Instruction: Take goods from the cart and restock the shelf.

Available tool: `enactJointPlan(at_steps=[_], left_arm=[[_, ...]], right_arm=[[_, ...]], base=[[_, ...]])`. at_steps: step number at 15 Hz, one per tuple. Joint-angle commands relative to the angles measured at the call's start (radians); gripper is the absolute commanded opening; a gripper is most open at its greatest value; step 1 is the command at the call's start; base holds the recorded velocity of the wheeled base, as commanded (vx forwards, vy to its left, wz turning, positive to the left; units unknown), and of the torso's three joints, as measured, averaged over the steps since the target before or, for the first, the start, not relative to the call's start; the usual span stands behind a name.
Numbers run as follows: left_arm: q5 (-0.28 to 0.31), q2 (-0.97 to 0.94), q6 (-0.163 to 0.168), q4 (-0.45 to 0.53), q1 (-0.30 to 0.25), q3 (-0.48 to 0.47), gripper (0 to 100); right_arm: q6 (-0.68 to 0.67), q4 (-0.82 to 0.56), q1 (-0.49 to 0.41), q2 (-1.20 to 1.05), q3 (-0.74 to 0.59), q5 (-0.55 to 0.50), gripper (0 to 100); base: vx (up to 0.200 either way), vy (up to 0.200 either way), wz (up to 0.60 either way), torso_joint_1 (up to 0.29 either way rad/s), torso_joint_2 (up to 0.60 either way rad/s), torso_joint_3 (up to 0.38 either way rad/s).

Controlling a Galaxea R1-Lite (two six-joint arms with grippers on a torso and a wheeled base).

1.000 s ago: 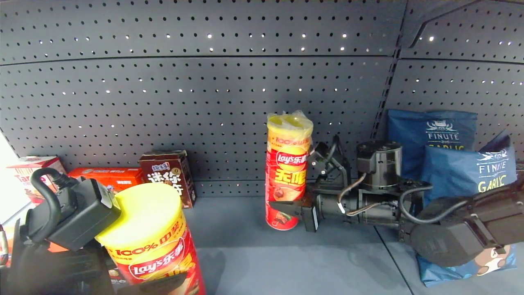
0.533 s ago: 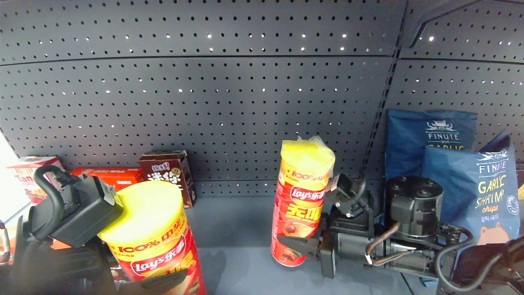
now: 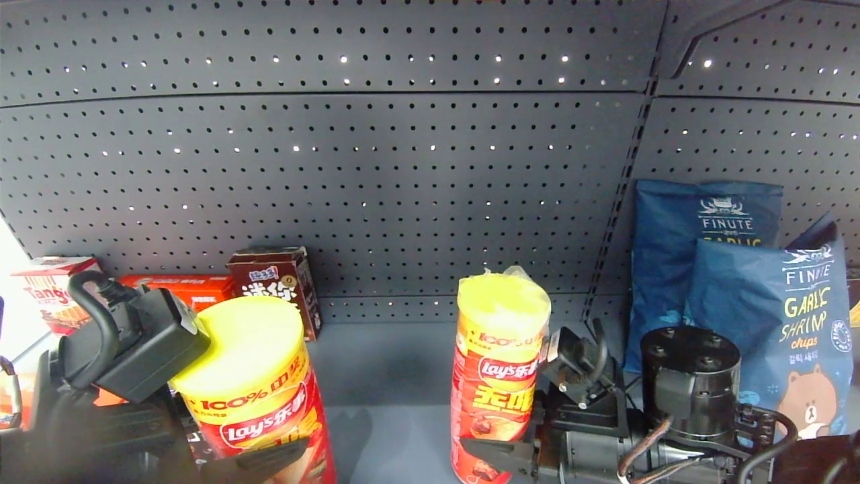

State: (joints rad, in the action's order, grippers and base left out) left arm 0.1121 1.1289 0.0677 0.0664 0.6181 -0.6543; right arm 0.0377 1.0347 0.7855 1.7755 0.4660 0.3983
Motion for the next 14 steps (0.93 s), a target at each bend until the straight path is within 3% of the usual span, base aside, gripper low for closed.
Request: enactJointPlan(at_steps=[1, 14], left_arm=[[-0.003, 0.002, 0.000, 0.001, 0.011, -0.001, 0], [-0.017, 0.017, -0.002, 0.000, 0.029, 0.002, 0]], right_arm=[[0.002, 0.001, 0.001, 0.010, -0.007, 0.001, 0], [0.004, 0.054, 0.009, 0.073, -0.030, -0.003, 0]], base=[[0.000, 0.000, 0.00, 0.000, 0.00, 0.000], [0.000, 0.000, 0.00, 0.000, 0.00, 0.000]])
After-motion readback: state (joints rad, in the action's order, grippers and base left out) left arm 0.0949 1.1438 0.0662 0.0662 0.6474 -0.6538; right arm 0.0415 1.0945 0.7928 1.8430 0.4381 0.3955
